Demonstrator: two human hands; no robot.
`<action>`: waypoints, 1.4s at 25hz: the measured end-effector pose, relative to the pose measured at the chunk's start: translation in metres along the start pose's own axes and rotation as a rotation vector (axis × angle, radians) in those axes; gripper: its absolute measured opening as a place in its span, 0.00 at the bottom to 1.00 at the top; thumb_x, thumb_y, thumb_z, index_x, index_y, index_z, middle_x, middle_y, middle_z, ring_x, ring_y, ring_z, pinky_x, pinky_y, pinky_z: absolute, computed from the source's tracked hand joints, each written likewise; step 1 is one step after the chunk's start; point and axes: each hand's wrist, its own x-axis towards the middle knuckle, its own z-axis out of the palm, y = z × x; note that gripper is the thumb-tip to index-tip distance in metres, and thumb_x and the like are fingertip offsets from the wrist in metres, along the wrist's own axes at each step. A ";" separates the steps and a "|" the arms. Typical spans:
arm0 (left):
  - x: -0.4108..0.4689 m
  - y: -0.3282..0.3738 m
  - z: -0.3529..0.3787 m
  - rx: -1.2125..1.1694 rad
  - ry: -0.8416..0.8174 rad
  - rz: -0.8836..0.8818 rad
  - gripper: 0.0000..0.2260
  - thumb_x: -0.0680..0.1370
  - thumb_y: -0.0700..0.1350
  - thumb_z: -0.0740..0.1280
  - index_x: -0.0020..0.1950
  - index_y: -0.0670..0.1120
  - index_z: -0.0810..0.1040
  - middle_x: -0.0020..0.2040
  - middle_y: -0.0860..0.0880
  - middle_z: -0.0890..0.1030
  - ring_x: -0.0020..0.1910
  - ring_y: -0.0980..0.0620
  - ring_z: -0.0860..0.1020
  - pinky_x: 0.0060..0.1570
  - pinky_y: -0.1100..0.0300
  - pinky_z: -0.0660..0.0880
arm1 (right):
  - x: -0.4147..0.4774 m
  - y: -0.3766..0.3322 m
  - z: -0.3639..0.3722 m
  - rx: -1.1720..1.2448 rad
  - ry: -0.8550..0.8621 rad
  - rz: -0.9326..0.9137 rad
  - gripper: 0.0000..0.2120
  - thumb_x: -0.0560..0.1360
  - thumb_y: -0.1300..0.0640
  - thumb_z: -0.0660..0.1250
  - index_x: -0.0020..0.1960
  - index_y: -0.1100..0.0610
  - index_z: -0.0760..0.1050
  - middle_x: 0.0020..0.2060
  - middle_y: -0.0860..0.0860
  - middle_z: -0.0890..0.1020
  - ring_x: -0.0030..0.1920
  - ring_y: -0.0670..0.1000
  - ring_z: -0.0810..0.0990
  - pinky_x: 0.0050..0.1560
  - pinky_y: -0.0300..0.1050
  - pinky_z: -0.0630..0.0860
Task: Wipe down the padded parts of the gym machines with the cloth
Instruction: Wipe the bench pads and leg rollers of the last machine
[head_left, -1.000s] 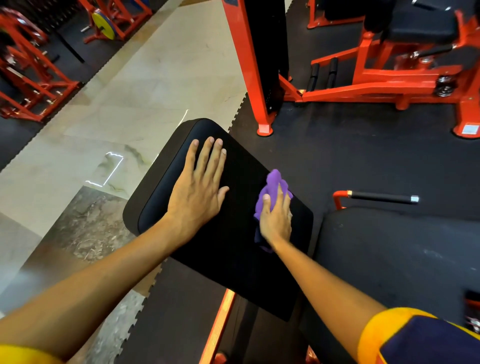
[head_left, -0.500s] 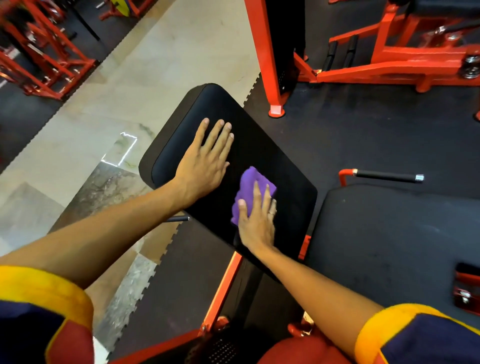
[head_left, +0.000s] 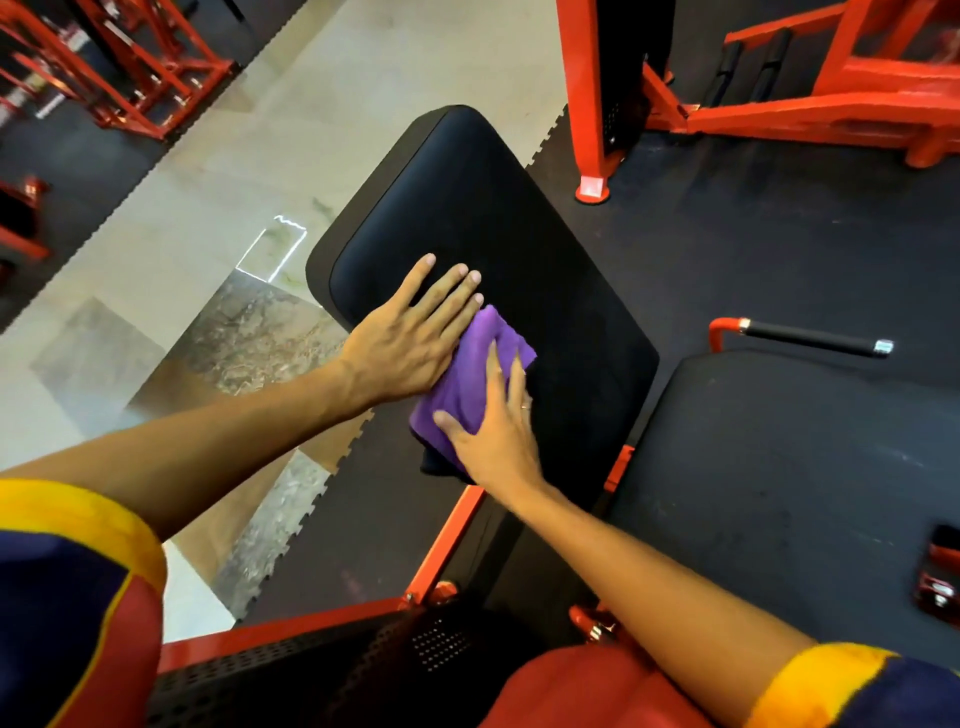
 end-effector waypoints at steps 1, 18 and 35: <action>0.000 -0.001 0.000 -0.008 0.001 -0.013 0.26 0.87 0.48 0.44 0.81 0.35 0.54 0.80 0.33 0.57 0.80 0.34 0.53 0.77 0.34 0.51 | -0.003 0.020 -0.001 -0.085 -0.029 -0.008 0.55 0.74 0.37 0.73 0.81 0.39 0.33 0.82 0.46 0.36 0.82 0.64 0.45 0.73 0.65 0.66; 0.005 0.001 0.001 -0.039 -0.011 -0.054 0.25 0.86 0.49 0.46 0.81 0.39 0.56 0.81 0.36 0.58 0.81 0.37 0.55 0.78 0.36 0.51 | -0.025 0.069 0.020 0.101 0.107 -0.006 0.54 0.75 0.47 0.76 0.82 0.37 0.37 0.81 0.41 0.38 0.81 0.58 0.54 0.70 0.67 0.72; 0.017 0.016 -0.005 -0.029 -0.116 -0.157 0.28 0.86 0.54 0.43 0.83 0.40 0.51 0.83 0.38 0.51 0.82 0.39 0.48 0.78 0.37 0.45 | 0.079 0.068 -0.048 0.193 0.225 0.390 0.32 0.85 0.48 0.58 0.83 0.39 0.43 0.82 0.50 0.50 0.79 0.66 0.55 0.72 0.65 0.65</action>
